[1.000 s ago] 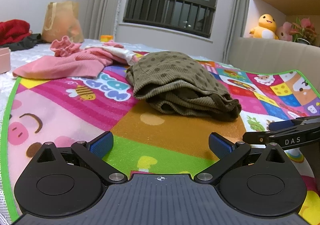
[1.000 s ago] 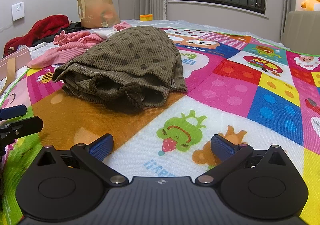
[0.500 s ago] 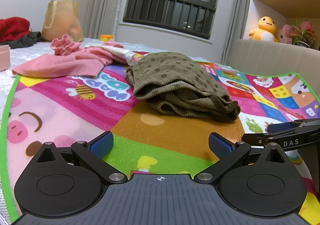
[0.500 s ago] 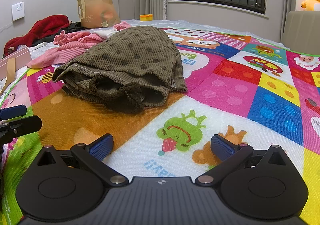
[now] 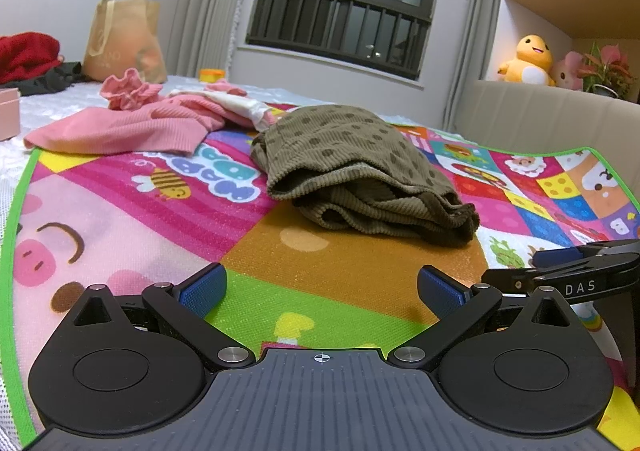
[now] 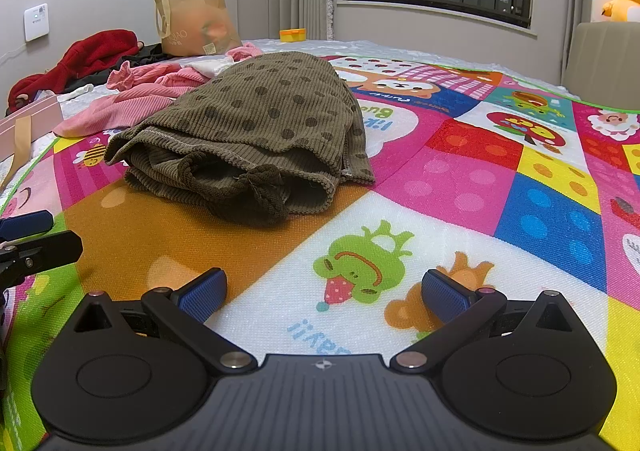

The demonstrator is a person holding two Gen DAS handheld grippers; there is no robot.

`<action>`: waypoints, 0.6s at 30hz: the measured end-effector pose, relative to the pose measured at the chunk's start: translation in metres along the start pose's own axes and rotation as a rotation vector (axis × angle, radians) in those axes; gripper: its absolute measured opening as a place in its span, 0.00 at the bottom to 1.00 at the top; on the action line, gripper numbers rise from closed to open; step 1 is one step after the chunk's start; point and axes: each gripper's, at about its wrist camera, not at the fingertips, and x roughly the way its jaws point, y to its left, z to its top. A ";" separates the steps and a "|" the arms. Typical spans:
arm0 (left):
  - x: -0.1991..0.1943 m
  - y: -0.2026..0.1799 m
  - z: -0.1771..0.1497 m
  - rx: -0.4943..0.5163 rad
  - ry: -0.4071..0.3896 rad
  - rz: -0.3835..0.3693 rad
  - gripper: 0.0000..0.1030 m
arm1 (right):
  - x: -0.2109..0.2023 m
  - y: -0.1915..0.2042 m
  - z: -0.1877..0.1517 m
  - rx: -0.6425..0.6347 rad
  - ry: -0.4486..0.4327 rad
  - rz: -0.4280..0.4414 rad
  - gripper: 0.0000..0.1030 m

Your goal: Fold clothes

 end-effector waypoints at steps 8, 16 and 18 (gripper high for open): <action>-0.001 0.000 -0.001 -0.004 -0.002 -0.002 1.00 | 0.000 0.001 0.000 0.000 0.000 -0.001 1.00; -0.002 0.001 -0.001 -0.014 -0.005 -0.008 1.00 | 0.000 0.001 0.000 0.001 0.000 -0.001 1.00; -0.002 0.001 -0.001 -0.016 -0.005 -0.009 1.00 | 0.000 0.001 0.000 0.001 0.000 -0.001 1.00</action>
